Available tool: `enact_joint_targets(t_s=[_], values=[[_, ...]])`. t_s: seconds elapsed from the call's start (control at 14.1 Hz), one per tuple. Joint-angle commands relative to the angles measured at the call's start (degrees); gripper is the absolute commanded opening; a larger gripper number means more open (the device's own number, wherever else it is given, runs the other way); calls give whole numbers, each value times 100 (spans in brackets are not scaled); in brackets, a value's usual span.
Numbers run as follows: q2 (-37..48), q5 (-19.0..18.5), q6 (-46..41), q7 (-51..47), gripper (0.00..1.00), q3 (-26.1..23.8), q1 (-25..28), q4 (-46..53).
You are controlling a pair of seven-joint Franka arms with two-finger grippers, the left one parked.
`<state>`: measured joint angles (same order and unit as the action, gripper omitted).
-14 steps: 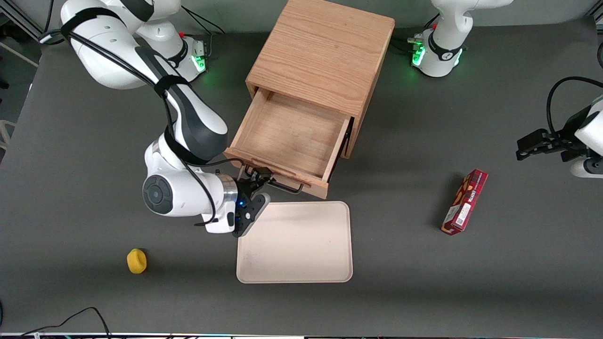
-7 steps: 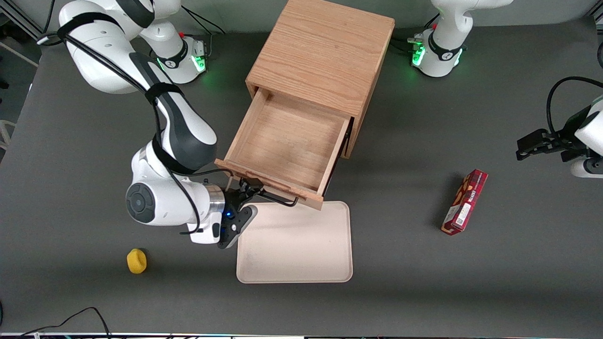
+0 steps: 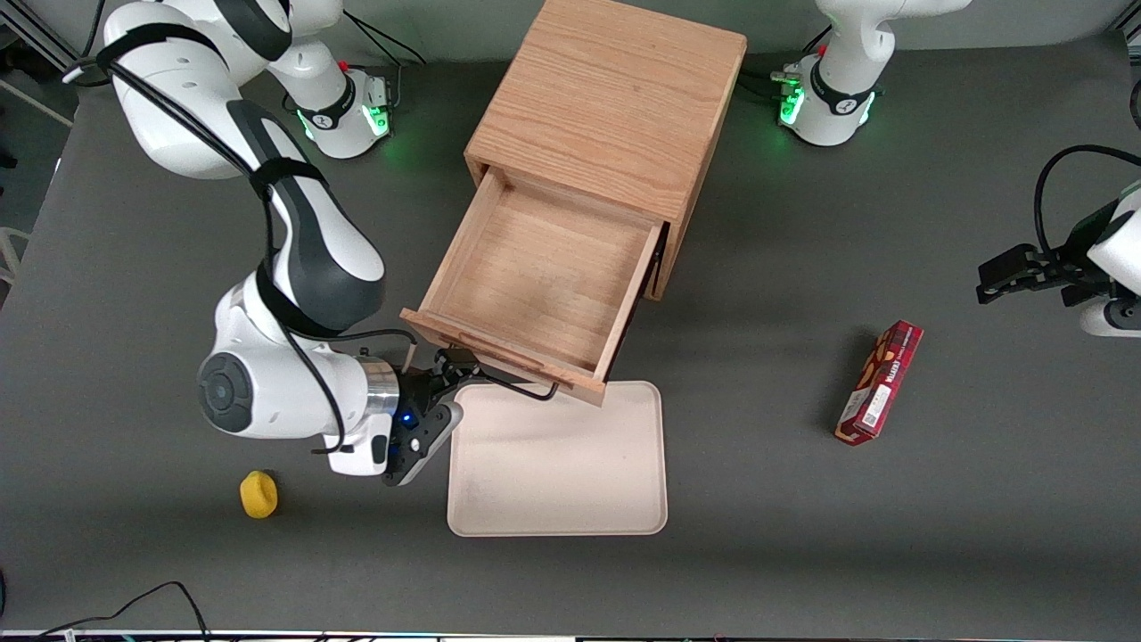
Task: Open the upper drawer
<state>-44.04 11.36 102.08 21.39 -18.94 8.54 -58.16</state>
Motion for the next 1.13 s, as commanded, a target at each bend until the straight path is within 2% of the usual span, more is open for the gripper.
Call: enact_joint_targets(t_s=[0.0,0.14,0.28,0.43,0.57,0.71,0.85,0.92,1.06], values=[[737,-134,-284,-47,100,57,42,24],[1097,-256,-565,-308,100,75,51,-55],[1658,-598,-618,-1001,100,66,42,-396],[2308,-626,-906,-1652,100,84,25,-705],[2977,-670,-1643,-2085,100,450,-37,-750],[3487,-670,-2539,-2112,100,907,-37,-750],[3866,-836,-3558,-2086,100,1417,-37,-767],[3998,-907,-3841,-2095,100,1541,-46,-820],[4506,-916,-3845,-2234,100,1787,-55,-1632]])
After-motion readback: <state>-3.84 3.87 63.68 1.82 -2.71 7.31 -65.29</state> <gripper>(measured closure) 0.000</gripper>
